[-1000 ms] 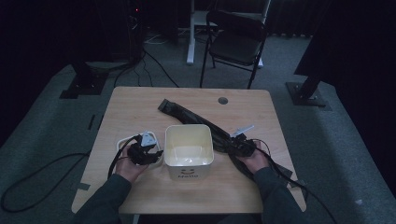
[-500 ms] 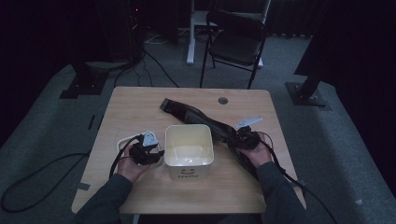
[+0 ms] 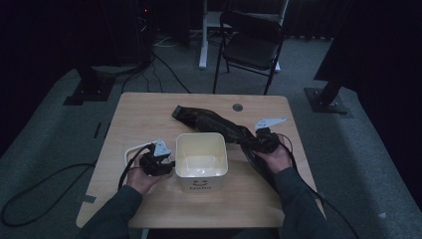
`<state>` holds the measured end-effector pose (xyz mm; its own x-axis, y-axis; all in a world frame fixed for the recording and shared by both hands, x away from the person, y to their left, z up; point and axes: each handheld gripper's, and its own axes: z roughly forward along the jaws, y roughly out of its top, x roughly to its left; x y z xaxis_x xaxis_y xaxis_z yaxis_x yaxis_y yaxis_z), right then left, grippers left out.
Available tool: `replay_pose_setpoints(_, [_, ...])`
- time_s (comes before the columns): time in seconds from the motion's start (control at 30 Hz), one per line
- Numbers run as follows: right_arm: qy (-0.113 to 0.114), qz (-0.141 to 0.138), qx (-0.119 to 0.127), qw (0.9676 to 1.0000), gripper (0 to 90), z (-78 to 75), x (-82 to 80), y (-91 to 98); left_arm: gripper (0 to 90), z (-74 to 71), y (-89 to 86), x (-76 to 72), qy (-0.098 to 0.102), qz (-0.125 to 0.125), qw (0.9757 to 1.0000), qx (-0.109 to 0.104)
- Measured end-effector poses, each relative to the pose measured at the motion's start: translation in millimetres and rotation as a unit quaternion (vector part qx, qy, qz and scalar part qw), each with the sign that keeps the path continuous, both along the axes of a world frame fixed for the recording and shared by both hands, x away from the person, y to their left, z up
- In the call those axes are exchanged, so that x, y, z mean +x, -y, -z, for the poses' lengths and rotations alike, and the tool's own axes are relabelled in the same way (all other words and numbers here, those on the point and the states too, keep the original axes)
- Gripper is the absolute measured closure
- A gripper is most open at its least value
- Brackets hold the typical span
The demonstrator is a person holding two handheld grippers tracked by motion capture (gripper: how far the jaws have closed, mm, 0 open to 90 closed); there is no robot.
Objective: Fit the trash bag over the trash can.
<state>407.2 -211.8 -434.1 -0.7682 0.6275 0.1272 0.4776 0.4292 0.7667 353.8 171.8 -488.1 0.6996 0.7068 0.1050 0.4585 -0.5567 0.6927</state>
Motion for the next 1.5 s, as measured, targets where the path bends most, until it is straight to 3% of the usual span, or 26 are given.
replay_pose_setpoints(0.33, [0.017,-0.013,0.032,0.9993,89.7,-20.2,0.1,-4.7,54.9,-0.1,1.7,0.3,0.003,0.0,1.0,0.003])
replay_pose_setpoints(0.9, [0.043,-0.036,0.063,0.9964,89.7,-51.5,1.8,-24.4,55.3,1.3,12.5,7.1,0.002,0.01,0.9999,-0.002])
replay_pose_setpoints(1.5, [0.066,-0.06,0.076,0.9931,89.7,-77.2,2.2,-53.0,55.4,1.1,22.7,6.4,0.003,0.026,0.9996,-0.003])
